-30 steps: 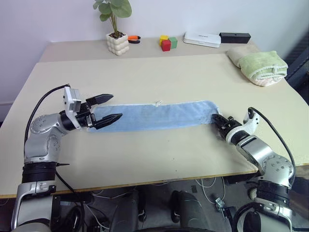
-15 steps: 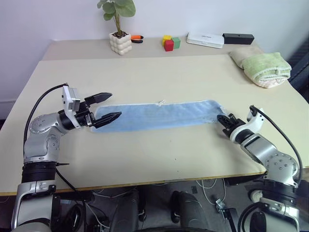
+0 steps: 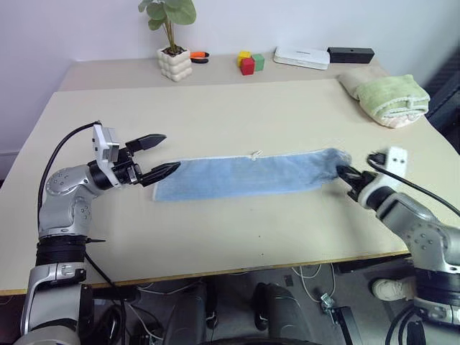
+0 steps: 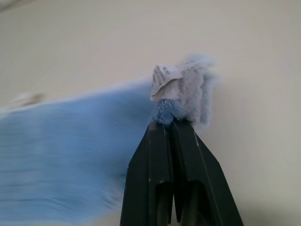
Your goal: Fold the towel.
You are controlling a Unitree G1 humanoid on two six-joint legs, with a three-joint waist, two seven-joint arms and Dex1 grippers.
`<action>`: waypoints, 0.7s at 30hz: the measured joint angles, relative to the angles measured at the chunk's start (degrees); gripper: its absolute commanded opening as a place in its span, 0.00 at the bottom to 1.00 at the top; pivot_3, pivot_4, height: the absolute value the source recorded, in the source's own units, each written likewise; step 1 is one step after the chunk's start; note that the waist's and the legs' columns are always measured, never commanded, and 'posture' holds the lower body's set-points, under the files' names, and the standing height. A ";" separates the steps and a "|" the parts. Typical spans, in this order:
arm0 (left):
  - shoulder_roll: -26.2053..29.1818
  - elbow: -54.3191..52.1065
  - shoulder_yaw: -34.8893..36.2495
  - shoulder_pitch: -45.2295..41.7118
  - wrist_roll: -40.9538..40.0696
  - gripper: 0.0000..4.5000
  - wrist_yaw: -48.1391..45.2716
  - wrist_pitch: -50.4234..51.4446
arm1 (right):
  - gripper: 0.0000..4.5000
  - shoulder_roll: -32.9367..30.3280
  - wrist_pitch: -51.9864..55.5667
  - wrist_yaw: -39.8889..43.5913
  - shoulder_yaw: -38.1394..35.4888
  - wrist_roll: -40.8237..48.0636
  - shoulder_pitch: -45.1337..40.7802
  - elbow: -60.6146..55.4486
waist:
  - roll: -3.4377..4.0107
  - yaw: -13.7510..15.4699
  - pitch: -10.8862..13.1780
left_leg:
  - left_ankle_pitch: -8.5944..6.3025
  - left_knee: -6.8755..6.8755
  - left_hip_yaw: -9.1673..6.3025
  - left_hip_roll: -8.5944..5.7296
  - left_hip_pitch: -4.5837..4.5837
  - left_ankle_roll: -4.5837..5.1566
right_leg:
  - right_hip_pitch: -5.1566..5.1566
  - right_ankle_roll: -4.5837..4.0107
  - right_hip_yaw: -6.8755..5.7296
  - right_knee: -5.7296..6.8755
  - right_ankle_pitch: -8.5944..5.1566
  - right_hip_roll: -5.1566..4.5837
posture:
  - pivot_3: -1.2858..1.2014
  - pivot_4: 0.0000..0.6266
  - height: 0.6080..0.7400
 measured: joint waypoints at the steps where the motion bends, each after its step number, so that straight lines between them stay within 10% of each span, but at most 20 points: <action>1: 0.00 0.00 -0.02 -0.19 0.00 1.00 -0.01 -0.09 | 0.01 -0.52 -1.08 1.80 2.22 -1.94 -0.63 -1.68 | -0.01 0.07 0.00 | 0.01 0.00 -0.01 0.01 -0.03 0.00 | -0.01 0.01 -0.01 0.00 0.00 0.01 | 0.52 0.24 1.00; 8: 0.03 -0.38 0.18 -0.06 0.01 1.00 0.21 -0.48 | 0.01 -1.09 -4.79 13.00 19.15 -13.86 -4.68 -8.20 | -0.02 0.30 -0.01 | 0.02 0.14 -0.04 -0.01 -0.32 0.02 | -0.19 0.04 -0.07 0.02 0.04 -0.02 | 0.52 0.24 1.00; 21: 1.33 -4.53 0.42 2.81 -0.10 1.00 1.50 0.20 | 0.01 6.35 -7.80 19.41 26.63 -24.83 -6.94 -4.89 | -0.04 0.16 0.00 | 0.13 0.20 -0.05 0.02 -0.39 -0.15 | -0.26 0.20 -0.09 0.09 0.14 0.05 | 0.52 0.24 1.00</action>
